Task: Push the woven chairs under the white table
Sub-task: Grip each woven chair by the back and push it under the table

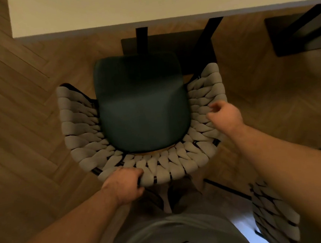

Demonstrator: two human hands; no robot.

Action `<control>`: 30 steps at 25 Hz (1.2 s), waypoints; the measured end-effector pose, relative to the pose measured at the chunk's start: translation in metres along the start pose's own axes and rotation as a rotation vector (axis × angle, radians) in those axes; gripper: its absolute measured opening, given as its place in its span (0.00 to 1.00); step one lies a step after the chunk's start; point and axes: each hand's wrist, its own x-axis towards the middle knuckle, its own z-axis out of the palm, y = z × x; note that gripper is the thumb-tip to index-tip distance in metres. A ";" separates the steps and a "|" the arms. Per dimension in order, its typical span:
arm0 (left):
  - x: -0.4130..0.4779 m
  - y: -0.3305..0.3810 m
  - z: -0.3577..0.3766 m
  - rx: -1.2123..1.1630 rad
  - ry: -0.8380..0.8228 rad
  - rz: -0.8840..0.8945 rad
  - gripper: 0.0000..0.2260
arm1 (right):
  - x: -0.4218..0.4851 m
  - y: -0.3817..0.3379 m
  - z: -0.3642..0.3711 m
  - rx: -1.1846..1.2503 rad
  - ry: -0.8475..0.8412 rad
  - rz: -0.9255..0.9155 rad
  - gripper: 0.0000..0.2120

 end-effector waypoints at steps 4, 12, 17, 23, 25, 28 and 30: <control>0.011 0.024 0.002 -0.058 -0.017 -0.045 0.18 | 0.042 0.010 -0.023 0.000 0.080 0.044 0.19; 0.039 0.067 0.001 -0.199 -0.102 -0.185 0.34 | 0.079 0.030 -0.021 0.150 -0.171 0.152 0.39; 0.038 0.069 -0.002 -0.251 -0.103 -0.190 0.35 | 0.080 0.038 -0.011 0.098 -0.226 0.180 0.34; 0.023 0.061 -0.012 -0.141 -0.040 -0.134 0.31 | 0.072 0.019 -0.014 0.091 -0.135 0.118 0.27; 0.020 0.058 -0.017 -0.129 -0.022 -0.131 0.32 | 0.074 0.005 -0.021 0.079 -0.098 0.074 0.26; 0.024 0.062 -0.033 -0.127 0.014 -0.104 0.31 | 0.085 -0.014 -0.036 0.088 -0.058 0.023 0.26; 0.033 0.067 -0.045 -0.116 0.062 -0.065 0.29 | 0.099 -0.025 -0.046 0.082 -0.038 0.019 0.26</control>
